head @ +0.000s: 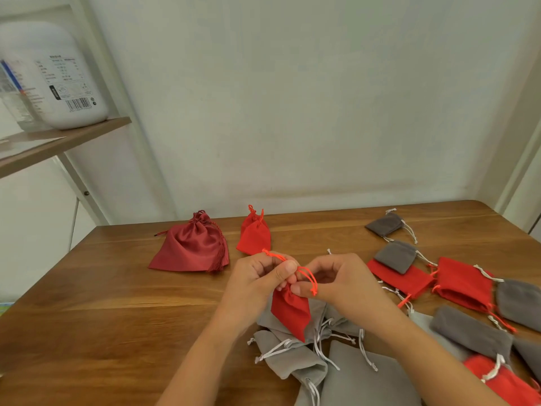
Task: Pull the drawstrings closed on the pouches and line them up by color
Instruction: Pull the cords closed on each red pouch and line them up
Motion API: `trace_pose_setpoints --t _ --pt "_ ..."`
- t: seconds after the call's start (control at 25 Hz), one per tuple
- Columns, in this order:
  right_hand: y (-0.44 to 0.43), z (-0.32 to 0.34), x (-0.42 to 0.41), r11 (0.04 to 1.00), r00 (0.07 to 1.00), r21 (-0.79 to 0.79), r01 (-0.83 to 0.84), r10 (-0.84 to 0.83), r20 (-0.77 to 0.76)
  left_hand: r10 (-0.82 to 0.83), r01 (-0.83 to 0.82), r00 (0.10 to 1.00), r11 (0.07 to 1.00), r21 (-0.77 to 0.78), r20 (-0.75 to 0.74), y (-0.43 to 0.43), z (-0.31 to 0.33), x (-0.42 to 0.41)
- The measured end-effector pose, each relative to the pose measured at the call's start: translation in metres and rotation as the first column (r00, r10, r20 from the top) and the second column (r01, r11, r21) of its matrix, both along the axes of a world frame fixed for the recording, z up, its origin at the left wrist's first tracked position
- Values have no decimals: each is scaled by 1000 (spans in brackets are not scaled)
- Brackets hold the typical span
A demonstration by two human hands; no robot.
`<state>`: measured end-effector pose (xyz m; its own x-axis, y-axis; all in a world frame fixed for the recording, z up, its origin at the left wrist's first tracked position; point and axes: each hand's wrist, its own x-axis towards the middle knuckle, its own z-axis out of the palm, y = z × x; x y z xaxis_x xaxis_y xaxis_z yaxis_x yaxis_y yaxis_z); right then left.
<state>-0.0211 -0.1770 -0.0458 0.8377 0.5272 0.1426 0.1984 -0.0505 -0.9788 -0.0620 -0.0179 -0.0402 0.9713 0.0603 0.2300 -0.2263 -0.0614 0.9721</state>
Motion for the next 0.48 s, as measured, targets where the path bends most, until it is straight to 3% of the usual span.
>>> trace_pose_setpoints --t 0.2,0.36,0.48 --pt "7 0 -6 998 998 56 -17 13 58 -59 53 996 995 -89 -60 5 -3 1" --pt "8 -1 -4 990 986 -77 119 -109 127 -163 156 983 984 -88 -80 15 -7 4" --pt "7 -1 -5 991 989 -101 92 -78 127 -235 229 966 971 -65 -109 24 -5 4"
